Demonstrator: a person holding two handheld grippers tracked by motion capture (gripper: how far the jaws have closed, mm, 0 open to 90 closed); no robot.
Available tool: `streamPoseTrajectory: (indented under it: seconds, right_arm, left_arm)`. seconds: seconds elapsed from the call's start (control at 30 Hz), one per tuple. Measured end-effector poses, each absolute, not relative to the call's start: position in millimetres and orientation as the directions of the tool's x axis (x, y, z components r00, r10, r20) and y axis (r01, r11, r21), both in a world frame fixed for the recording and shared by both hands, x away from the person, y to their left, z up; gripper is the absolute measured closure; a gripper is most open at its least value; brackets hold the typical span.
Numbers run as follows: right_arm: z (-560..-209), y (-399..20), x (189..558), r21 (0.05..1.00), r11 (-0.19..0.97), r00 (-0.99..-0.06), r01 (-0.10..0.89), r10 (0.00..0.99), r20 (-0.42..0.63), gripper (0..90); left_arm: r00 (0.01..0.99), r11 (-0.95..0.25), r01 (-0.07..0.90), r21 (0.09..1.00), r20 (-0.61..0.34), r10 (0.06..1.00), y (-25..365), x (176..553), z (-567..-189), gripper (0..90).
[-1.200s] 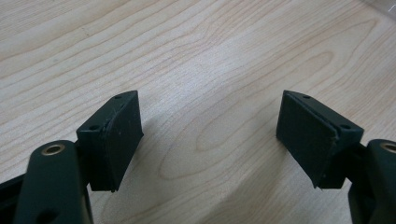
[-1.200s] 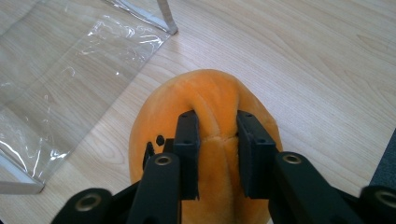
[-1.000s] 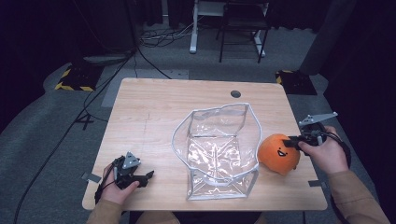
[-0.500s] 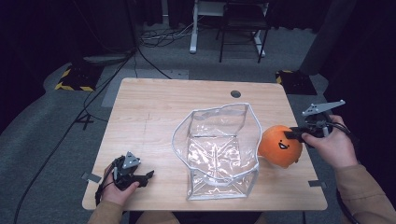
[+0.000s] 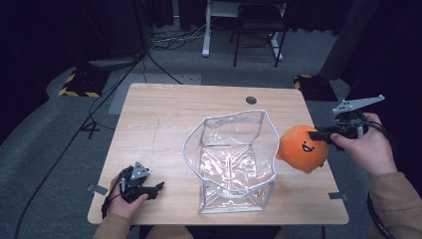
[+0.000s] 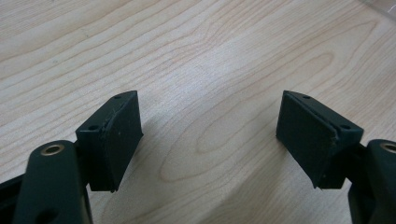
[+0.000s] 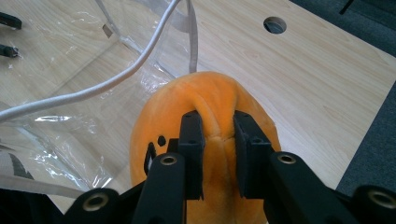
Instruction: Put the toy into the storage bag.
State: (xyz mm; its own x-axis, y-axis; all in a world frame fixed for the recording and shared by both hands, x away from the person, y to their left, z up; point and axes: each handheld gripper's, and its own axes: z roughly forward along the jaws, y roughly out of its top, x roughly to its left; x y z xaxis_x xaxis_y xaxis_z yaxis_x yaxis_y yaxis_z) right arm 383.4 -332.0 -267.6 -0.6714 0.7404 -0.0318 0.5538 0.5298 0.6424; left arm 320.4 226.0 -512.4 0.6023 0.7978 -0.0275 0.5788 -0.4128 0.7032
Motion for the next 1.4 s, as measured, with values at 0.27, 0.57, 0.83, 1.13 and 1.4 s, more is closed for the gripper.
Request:
streamPoseTrajectory:
  seconds: [0.27, 0.57, 0.83, 1.13, 1.4]
  right_arm:
    - [-253, -330, 382, 0.645, 0.54, -0.674, 0.541, 0.737, -0.052, 75.9]
    - [-227, -329, 376, 0.654, 0.554, -0.671, 0.515, 0.735, -0.095, 76.0]
    - [-209, -327, 373, 0.663, 0.562, -0.675, 0.495, 0.729, -0.114, 76.1]
    - [-189, -319, 373, 0.681, 0.566, -0.687, 0.464, 0.716, -0.127, 76.2]
    - [-174, -303, 373, 0.7, 0.572, -0.707, 0.428, 0.694, -0.135, 76.3]
  left_arm:
    - [0.602, -0.413, 0.579, 0.703, -0.027, 0.798, 226, 320, -512, 22.6]
    - [0.602, -0.413, 0.578, 0.704, -0.027, 0.798, 226, 320, -512, 22.6]
    - [0.6, -0.411, 0.579, 0.704, -0.027, 0.799, 226, 320, -512, 22.7]
    - [0.599, -0.41, 0.58, 0.704, -0.027, 0.801, 226, 320, -512, 22.8]
    - [0.599, -0.411, 0.58, 0.704, -0.026, 0.801, 226, 320, -512, 22.8]
